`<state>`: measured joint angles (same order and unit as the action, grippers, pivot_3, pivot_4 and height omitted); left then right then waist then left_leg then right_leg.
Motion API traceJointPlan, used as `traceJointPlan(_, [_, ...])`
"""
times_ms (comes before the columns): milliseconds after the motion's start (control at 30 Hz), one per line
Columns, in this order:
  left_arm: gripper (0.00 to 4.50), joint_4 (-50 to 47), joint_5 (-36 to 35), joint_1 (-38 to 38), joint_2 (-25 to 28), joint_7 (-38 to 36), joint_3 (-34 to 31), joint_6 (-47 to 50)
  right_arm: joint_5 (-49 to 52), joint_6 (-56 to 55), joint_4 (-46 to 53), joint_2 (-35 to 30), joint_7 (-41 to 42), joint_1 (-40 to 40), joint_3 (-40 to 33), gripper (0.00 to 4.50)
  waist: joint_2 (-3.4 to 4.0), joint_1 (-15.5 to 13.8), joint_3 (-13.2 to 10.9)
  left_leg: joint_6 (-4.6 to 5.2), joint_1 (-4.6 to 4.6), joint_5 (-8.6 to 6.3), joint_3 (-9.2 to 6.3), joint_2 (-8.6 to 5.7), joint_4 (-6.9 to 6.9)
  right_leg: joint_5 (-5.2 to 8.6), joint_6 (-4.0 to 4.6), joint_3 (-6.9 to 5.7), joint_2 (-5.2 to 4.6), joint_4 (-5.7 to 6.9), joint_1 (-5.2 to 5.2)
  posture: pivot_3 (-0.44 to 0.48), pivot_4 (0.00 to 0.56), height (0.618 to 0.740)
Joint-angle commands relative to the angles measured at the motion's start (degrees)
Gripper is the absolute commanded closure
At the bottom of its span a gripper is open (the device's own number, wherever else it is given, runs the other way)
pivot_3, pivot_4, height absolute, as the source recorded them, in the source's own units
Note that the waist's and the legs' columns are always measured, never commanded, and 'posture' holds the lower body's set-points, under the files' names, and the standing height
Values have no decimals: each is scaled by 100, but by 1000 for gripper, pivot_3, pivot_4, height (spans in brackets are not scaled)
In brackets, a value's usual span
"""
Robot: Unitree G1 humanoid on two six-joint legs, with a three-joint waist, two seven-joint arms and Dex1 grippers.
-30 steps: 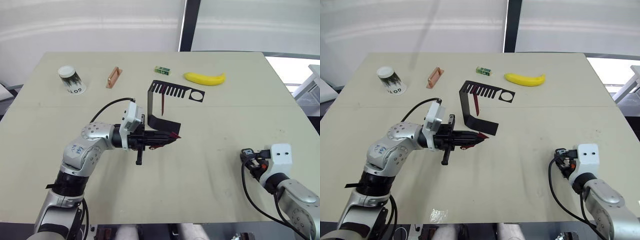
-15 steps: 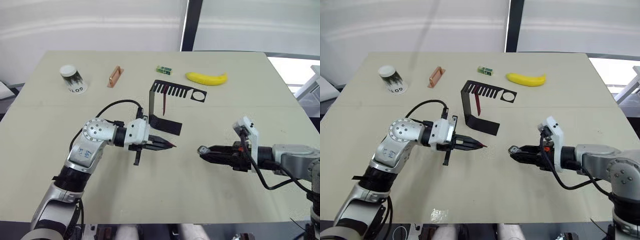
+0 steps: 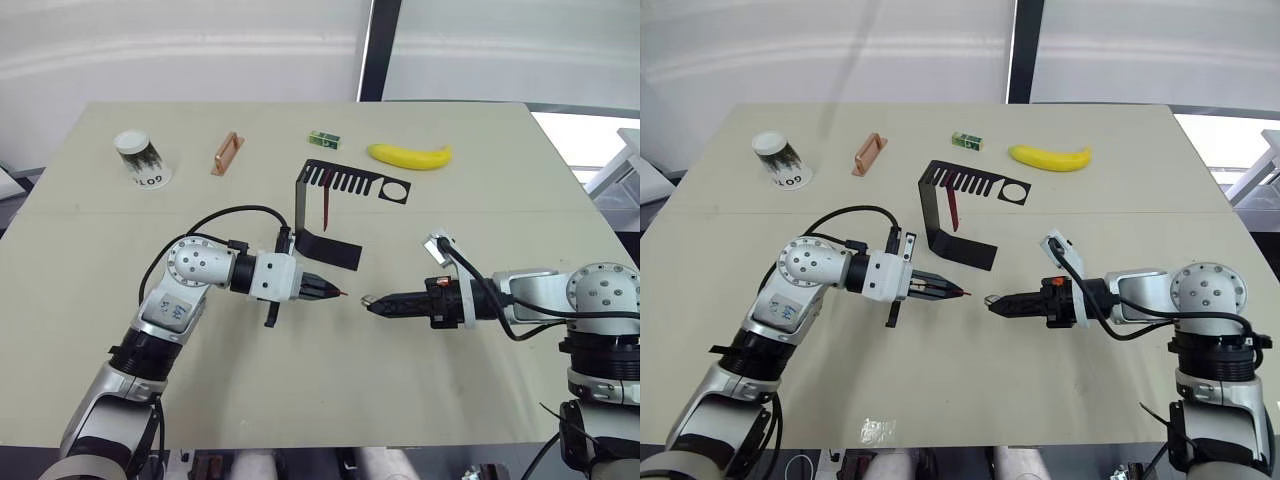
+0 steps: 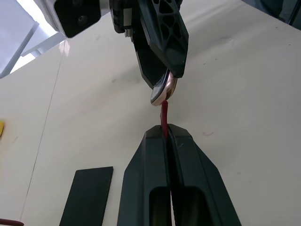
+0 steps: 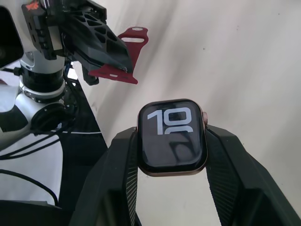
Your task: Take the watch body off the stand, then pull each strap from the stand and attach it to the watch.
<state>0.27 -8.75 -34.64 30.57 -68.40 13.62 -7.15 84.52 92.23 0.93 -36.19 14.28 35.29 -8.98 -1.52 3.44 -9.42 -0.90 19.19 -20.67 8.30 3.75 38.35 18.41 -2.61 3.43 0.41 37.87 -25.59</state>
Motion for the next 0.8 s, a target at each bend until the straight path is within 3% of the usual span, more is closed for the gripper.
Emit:
traceJointPlan(33, [4500, -114, -22, -117, -13, 19, 11, -45, 514, -20, -160, -18, -349, 146, -49, 2989, 0, -2, 0, 0, 0, 0, 0, 0, 0, 0, 0, 0, 0, 0, 0, 0, 150, 740])
traceJointPlan(800, [4500, -22, -18, -230, -136, 44, 59, -28, 2736, -1474, -118, -876, -1832, 48, 1225, 2989, 0, 4, 0, 1, 2, 0, 0, 3, -2, 0, -1, 0, -1, -5, -1, 0, 150, 740])
